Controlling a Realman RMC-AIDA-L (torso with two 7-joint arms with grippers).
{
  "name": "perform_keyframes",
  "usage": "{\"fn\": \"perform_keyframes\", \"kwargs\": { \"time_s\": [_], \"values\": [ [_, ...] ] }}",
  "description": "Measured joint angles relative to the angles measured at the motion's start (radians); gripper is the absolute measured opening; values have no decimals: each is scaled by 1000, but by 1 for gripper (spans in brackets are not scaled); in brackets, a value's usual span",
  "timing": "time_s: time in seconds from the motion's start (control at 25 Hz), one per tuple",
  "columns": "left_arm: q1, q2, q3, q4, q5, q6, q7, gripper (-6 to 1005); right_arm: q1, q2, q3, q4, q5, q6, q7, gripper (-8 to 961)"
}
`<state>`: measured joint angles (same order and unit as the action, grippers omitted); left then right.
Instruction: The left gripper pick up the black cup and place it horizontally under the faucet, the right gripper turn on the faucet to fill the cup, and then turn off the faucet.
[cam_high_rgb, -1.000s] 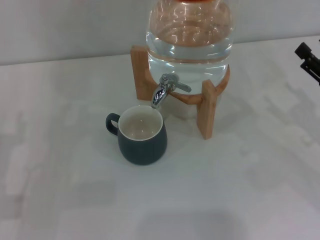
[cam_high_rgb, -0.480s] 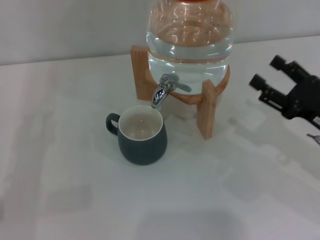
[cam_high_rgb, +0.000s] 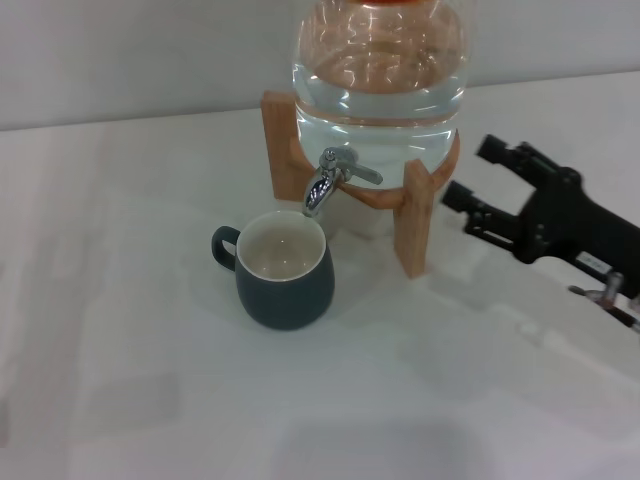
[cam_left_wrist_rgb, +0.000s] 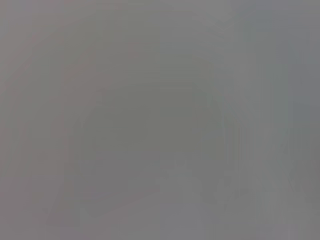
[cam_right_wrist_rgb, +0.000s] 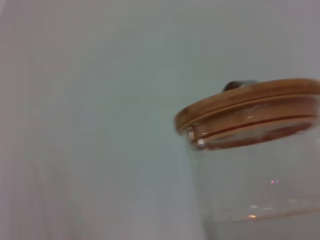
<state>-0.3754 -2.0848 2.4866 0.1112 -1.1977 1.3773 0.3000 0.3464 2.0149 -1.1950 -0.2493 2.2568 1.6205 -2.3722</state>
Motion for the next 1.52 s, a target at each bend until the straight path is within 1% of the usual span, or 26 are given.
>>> {"fn": "perform_keyframes", "kwargs": {
  "time_s": [0.16, 0.52, 0.84, 1.2, 1.52],
  "values": [
    [2, -2, 1, 5, 11, -9, 0, 876, 32, 6, -33, 4, 0, -7, 9, 850],
    [2, -1, 2, 27, 21, -24, -1, 876, 68, 10, -93, 5, 3, -25, 34, 845],
    [-6, -1, 1, 27, 25, -47, 2, 875, 98, 13, -149, 6, 5, -73, 59, 846],
    [-4, -1, 1, 27, 25, -50, 1, 875, 132, 13, -166, 16, 8, -91, 65, 846],
    [-12, -1, 1, 27, 24, -66, 1, 875, 146, 13, -191, 15, 8, -102, 96, 845]
  ]
}}
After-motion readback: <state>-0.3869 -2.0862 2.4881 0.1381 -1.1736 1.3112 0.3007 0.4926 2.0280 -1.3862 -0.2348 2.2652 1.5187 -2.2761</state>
